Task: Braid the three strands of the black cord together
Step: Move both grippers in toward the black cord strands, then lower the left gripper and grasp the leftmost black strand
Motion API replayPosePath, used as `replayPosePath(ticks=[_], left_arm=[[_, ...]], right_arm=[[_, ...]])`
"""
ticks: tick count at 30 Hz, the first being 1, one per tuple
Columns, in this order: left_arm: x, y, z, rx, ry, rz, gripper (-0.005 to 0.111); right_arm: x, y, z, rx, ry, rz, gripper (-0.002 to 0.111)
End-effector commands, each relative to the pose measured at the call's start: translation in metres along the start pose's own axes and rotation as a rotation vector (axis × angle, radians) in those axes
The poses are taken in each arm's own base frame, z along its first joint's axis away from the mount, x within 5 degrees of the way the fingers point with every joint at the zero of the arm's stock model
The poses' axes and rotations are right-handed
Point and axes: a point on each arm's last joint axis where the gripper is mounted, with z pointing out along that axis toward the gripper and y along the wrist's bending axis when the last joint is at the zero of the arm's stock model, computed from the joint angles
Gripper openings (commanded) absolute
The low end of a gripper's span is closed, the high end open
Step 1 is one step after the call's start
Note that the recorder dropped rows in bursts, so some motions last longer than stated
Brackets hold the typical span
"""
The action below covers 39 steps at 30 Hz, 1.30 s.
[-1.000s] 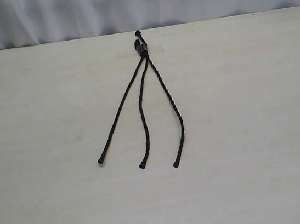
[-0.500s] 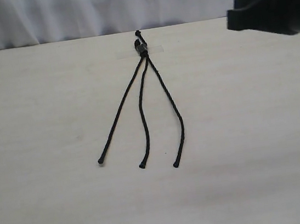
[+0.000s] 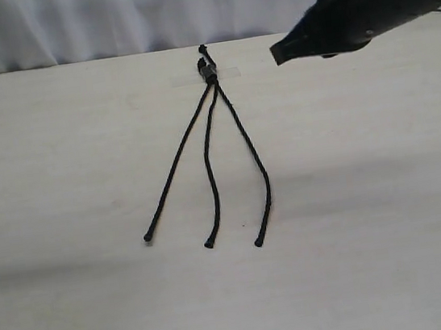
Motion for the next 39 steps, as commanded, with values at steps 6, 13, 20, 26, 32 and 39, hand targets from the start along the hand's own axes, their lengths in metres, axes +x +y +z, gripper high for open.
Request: replayPosePath(ticks=[6, 13, 20, 26, 32, 39], left_arm=[[-0.002, -0.083, 0.064, 0.232, 0.304, 0.099, 0.0], [0.017, -0.12, 0.114, 0.35, 0.485, 0.1, 0.0], [0.04, -0.167, 0.138, 0.488, 0.585, 0.113, 0.028], [0.056, -0.212, 0.143, 0.555, 0.548, 0.189, 0.052], [0.072, -0.243, 0.145, 0.596, 0.553, 0.237, 0.053], [0.095, -0.256, 0.155, 0.599, 0.637, 0.233, 0.052]], right_arm=[[0.016, -0.042, 0.03, 0.026, 0.221, 0.119, 0.004], [0.021, -0.033, 0.063, -0.074, 0.287, 0.121, 0.004], [0.022, -0.033, 0.071, -0.073, 0.296, 0.12, 0.004], [0.023, -0.035, 0.071, -0.063, 0.296, 0.107, 0.004], [0.022, -0.035, 0.071, -0.06, 0.288, 0.104, 0.004], [0.021, -0.035, 0.072, -0.058, 0.28, 0.104, 0.004]])
